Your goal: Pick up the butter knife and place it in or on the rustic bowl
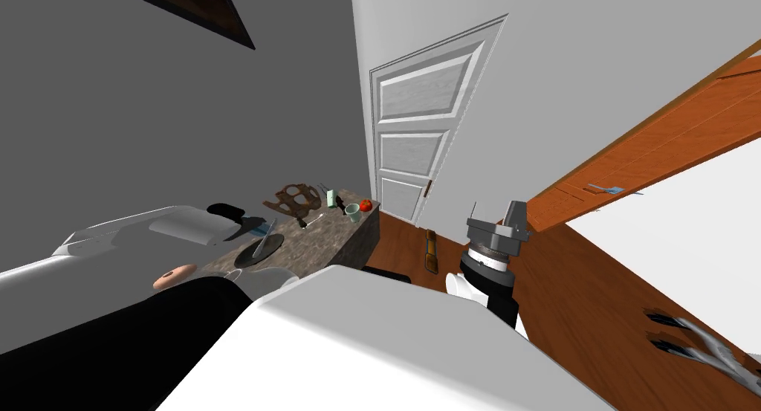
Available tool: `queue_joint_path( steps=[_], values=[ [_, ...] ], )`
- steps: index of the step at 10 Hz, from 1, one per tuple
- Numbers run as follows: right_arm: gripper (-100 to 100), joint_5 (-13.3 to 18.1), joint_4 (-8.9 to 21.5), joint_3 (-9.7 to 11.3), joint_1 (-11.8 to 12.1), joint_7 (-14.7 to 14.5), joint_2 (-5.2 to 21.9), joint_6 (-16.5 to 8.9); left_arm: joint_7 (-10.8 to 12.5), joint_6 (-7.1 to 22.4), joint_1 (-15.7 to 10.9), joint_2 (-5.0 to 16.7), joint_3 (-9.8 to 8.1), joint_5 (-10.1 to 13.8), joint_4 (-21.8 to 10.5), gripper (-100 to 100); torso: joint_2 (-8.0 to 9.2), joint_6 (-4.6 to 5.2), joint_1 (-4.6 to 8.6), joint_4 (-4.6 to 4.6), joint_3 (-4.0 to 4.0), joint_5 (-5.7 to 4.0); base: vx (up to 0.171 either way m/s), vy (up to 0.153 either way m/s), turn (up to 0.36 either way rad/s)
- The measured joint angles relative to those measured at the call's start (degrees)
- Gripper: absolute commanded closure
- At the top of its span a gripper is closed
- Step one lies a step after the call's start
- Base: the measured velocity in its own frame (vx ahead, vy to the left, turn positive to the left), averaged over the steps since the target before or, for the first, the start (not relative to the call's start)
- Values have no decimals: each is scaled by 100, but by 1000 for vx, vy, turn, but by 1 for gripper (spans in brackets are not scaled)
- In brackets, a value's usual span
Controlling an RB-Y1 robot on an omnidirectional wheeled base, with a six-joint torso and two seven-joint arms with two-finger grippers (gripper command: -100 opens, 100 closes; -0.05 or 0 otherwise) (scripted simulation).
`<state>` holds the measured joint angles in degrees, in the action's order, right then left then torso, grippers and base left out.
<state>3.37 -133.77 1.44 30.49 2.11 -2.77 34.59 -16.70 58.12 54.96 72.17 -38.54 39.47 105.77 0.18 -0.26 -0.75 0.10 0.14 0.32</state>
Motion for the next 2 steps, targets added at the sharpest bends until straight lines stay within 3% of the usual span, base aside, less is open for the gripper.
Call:
queue_joint_path(
  steps=[2],
  values=[
    [0,0,0,0,0,0,0,0,0,0,0,0,0,0,0,0,0,0,0,0,0,0,0,0,0]
  ],
)
